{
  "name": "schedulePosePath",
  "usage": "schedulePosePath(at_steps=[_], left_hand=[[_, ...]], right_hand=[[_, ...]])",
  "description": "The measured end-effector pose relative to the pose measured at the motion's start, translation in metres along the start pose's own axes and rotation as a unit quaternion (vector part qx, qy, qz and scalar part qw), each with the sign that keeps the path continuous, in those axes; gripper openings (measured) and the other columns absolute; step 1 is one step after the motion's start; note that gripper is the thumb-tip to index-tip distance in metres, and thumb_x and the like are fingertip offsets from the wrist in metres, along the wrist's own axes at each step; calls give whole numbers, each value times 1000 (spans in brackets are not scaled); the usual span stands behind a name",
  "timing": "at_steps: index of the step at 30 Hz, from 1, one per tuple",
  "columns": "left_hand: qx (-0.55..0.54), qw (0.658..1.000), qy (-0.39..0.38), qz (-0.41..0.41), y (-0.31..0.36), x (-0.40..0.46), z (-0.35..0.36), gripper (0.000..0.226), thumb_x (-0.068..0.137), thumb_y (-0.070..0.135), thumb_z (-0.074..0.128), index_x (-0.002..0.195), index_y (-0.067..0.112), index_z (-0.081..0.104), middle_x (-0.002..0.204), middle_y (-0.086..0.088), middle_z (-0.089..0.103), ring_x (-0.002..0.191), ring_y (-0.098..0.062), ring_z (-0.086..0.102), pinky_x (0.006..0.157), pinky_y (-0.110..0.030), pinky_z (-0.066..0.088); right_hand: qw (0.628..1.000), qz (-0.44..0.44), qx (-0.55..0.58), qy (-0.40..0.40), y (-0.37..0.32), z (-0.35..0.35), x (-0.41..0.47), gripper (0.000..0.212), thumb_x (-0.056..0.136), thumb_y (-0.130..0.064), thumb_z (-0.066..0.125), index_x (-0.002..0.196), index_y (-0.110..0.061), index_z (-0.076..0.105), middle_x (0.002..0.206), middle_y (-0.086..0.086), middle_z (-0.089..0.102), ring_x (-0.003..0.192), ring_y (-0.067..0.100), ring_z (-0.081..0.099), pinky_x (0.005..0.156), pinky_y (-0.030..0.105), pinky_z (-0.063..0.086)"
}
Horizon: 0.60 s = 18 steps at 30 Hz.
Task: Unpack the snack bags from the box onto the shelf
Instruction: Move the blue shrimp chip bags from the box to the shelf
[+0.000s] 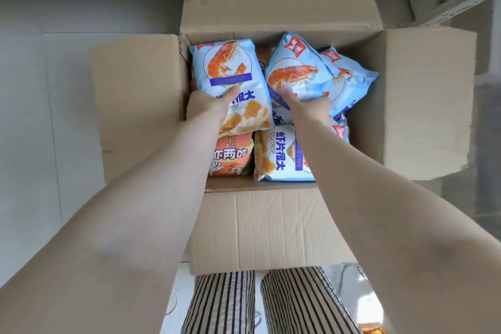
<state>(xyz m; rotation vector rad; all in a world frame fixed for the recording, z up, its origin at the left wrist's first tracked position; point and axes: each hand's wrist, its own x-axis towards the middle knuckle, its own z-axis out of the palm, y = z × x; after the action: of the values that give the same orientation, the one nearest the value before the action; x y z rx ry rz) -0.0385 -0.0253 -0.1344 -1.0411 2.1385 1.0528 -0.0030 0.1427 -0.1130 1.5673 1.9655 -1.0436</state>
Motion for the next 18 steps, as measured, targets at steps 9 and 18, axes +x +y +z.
schedulePosePath(at_steps=[9, 18], left_hand=[[-69, 992, -76, 68, -1, -10, -18, 78, 60, 48, 86, 119, 17, 47, 113, 6, 63, 100, -17, 62, 92, -36, 51], [-159, 980, -110, 52, -2, -48, -52, 79, 55, 22, 93, 121, 16, 49, 112, -1, 68, 94, -19, 69, 85, -42, 56]], right_hand=[[979, -137, 141, -61, -2, -11, 2, 72, 68, -35, 88, 122, -17, 44, 105, -9, 59, 94, 7, 58, 78, 19, 49], [947, -177, 232, -137, -13, -78, -12, 39, 72, -16, 86, 107, -10, 67, 96, 3, 75, 84, 17, 73, 75, 33, 60]])
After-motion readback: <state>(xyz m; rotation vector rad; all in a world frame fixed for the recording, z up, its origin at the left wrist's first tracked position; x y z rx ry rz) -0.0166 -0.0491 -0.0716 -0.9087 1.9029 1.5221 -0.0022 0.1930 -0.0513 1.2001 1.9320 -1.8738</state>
